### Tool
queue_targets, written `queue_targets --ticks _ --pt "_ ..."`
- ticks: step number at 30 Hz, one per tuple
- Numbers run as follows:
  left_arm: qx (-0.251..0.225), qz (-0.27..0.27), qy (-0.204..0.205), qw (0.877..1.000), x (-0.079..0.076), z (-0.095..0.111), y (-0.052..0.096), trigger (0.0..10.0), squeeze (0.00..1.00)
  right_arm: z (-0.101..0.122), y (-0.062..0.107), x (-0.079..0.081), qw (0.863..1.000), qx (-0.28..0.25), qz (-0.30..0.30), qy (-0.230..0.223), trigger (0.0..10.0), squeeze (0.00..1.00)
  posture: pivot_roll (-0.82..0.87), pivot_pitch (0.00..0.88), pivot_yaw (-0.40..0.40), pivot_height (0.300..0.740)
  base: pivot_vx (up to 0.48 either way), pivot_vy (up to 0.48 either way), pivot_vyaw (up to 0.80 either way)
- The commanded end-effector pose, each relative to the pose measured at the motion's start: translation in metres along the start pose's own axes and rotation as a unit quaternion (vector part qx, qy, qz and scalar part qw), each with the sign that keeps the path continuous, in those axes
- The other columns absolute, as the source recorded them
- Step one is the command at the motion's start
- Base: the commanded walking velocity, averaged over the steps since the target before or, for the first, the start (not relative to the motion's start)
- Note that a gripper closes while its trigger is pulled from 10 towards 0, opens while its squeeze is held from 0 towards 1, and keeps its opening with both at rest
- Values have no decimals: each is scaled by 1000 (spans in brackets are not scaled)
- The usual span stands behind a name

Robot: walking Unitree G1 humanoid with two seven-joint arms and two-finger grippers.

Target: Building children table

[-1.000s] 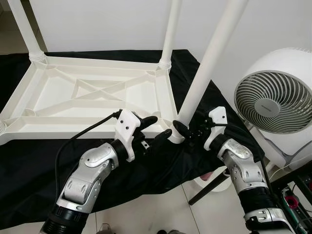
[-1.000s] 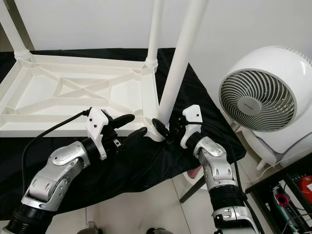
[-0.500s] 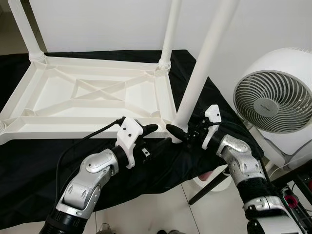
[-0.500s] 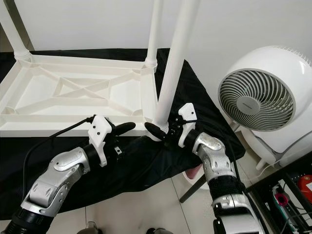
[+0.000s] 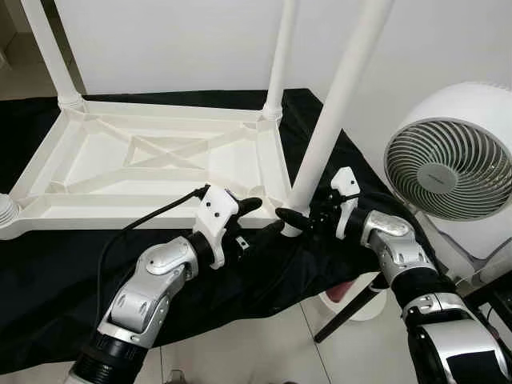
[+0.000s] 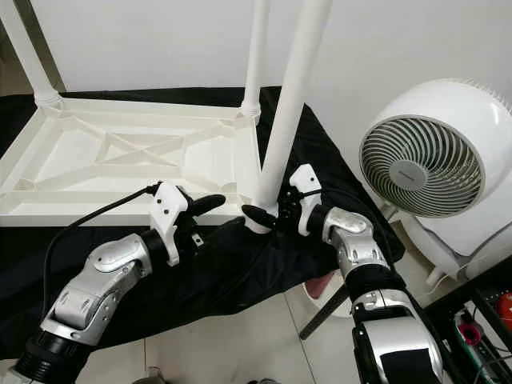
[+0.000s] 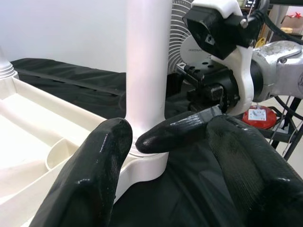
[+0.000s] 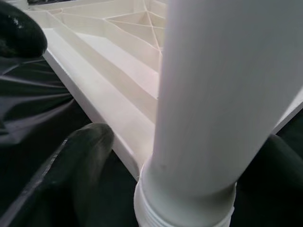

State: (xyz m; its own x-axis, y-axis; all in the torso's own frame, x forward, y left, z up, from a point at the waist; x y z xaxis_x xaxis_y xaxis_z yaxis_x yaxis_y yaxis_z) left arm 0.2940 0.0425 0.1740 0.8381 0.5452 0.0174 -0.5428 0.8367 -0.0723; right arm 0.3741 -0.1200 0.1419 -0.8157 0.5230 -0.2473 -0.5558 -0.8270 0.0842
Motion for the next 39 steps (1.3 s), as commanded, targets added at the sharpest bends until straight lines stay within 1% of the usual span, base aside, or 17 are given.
queue_targets --ticks 1,2,3,11,19,20,21,22,23,24,25,27,32,34,36,38,39 --pt "-1 -32 -5 999 -7 0 -3 10000 0 2 -1 -3 1000 4 4 14 1765 0 81 5 -49 740 0 0 0" --pt "-1 -32 -5 999 -7 0 -3 10000 0 2 -1 -3 1000 4 4 14 1765 0 81 5 -49 740 0 0 0" --pt "-1 -32 -5 999 -6 1 -4 10000 0 3 -2 -4 1000 2 4 16 0 0 83 2 -50 740 0 0 0" --pt "-7 -30 -11 999 -3 3 -7 10000 0 6 -3 -10 999 2 1 35 0 0 85 0 -58 740 0 0 0" --pt "-10 -28 -13 999 -3 4 -8 10000 0 -2 -2 -8 999 -10 -30 8 0 0 88 0 -63 740 0 0 0" --pt "-11 -28 -11 999 -3 4 -8 10000 0 -8 -2 -7 998 -5 -61 1 0 0 82 0 -61 740 0 0 0" --pt "-11 -28 -10 999 -3 3 -8 10000 0 -13 -2 -6 997 0 -83 -3 627 0 82 0 -61 740 0 0 0" --pt "-11 -28 -10 999 -3 3 -8 10000 0 -13 -2 -6 997 0 -83 -3 627 0 82 0 -61 740 0 0 0" --pt "-10 -29 -9 999 -3 3 -9 10000 0 -18 -2 -7 993 4 -118 -7 3490 0 74 0 -60 740 0 0 0" --pt "-10 -29 -9 999 -3 3 -9 10000 0 -18 -2 -7 993 4 -118 -7 3490 0 74 0 -60 740 0 0 0" --pt "-10 -30 -8 999 -4 2 -9 10000 0 -22 0 -10 988 12 -153 -7 10000 0 71 0 -59 740 0 0 0" --pt "-11 -31 -8 999 -4 2 -10 10000 0 -25 1 -12 982 14 -191 -7 10000 0 67 0 -59 740 0 0 0" --pt "-11 -30 -7 999 -3 1 -11 10000 0 -25 2 -11 974 4 -227 -20 10000 0 60 0 -55 740 0 0 0" --pt "-12 -28 -7 1000 -2 2 -13 10000 0 -25 -1 -4 963 -3 -268 -35 10000 0 58 0 -52 740 0 0 0" --pt "-13 -27 -7 1000 -1 2 -13 10000 0 -25 -3 -1 957 -2 -287 -40 10000 0 57 0 -50 740 0 0 0" --pt "-14 -23 -7 1000 1 2 -13 10000 0 -24 -5 4 939 -2 -340 -52 10000 0 59 0 -47 740 0 0 0" --pt "-14 -23 -7 1000 1 2 -13 10000 0 -24 -5 4 939 -2 -340 -52 10000 0 59 0 -47 740 0 0 0"
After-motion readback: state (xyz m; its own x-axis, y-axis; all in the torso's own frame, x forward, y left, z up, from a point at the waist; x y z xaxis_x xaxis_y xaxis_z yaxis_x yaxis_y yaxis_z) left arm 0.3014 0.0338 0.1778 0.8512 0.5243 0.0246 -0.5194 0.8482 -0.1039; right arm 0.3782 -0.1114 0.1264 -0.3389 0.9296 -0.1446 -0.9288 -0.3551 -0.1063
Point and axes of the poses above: a point about 5 cm out from each wrist's last joint towards the gripper, its own y axis pointing back from the gripper into the wrist, its own z axis along the axis of the wrist's last joint, x = y × z, the point moved 4 cm from there along -y, pointing out of the wrist towards the gripper, and after that the axes turned 6 degrees about y, right-handed, at the moved point
